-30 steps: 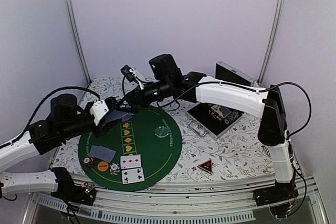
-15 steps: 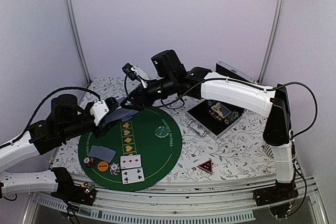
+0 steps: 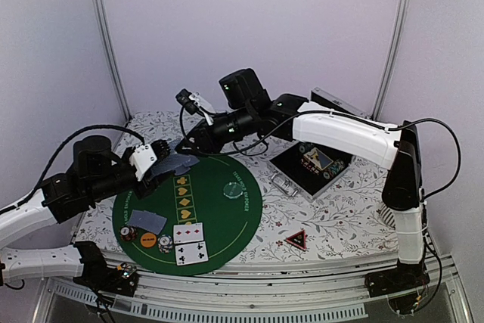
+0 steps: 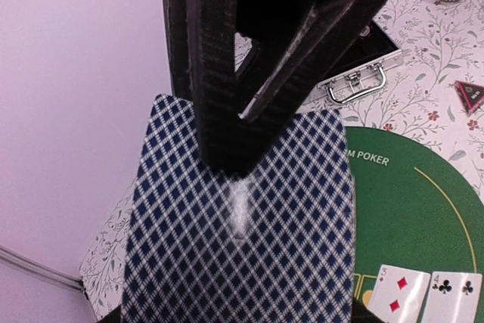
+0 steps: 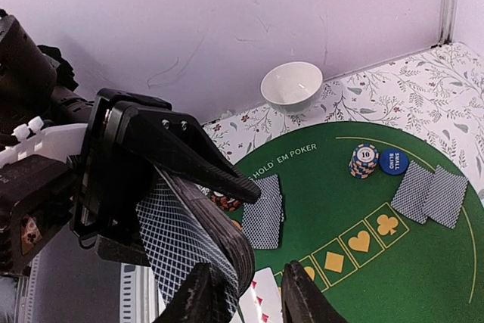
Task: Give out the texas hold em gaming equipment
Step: Pick up the poker card from the face-down deck piles, then flop the poker card in the community card area.
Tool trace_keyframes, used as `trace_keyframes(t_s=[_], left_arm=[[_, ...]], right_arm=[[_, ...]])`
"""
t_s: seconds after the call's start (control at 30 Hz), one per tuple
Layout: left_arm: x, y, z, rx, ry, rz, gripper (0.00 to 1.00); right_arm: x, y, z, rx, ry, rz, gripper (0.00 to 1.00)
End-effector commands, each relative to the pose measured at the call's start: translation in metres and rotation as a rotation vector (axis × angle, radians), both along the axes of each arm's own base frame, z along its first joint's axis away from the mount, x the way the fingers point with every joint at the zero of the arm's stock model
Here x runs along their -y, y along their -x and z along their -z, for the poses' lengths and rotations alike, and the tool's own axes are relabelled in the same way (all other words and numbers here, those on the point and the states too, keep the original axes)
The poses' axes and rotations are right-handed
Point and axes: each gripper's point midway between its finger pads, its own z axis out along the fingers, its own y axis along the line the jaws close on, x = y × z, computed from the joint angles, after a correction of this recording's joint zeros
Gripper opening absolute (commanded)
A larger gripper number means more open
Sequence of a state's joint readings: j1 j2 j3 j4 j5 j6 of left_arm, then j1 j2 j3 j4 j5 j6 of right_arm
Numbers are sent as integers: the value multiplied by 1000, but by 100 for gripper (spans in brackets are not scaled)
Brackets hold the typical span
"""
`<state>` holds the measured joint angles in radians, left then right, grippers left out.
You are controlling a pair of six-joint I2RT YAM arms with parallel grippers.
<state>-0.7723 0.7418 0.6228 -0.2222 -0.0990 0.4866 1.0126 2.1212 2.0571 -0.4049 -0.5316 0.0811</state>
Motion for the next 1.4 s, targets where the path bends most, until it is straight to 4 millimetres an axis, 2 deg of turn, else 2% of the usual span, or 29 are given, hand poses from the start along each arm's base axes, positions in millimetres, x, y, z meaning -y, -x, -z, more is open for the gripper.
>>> trace_keyframes(t_s=[0.0, 0.07, 0.17, 0.2, 0.43, 0.57, 0.87, 0.97, 1.07, 1.13, 1.23, 1.3, 1.37], left_arm=[[3, -1, -10, 28, 23, 3, 53], [2, -1, -9, 28, 22, 1, 53], [3, 0, -9, 28, 22, 3, 53], [3, -1, -9, 28, 22, 3, 53], [2, -1, -8, 27, 20, 1, 53], [2, -1, -8, 26, 21, 0, 53], [2, -1, -8, 23, 20, -5, 53], [0, -3, -10, 29, 26, -18, 53], [-3, -5, -15, 44, 41, -42, 53], [-6, -6, -19, 53, 54, -60, 53], [-11, -9, -23, 67, 66, -90, 54], [-14, -12, -26, 78, 72, -117, 54], [-18, -14, -28, 85, 79, -139, 54]], right_arm=[[9, 2, -29, 35, -29, 18, 28], [10, 2, -29, 40, -24, 23, 21], [12, 2, -31, 47, -21, 28, 5], [13, 1, -32, 49, -21, 31, 3], [24, -6, -38, 69, -13, 58, 1], [36, -11, -49, 93, -22, 78, 1], [51, -4, -72, 122, -62, 47, 1], [64, -15, -83, 148, -66, 105, 1], [85, -38, -90, 242, -53, 207, 1], [104, -61, -85, 320, -31, 301, 1], [125, -93, -61, 476, 48, 420, 1], [125, -104, -30, 572, 110, 416, 1], [111, -101, -7, 685, 129, 310, 1]])
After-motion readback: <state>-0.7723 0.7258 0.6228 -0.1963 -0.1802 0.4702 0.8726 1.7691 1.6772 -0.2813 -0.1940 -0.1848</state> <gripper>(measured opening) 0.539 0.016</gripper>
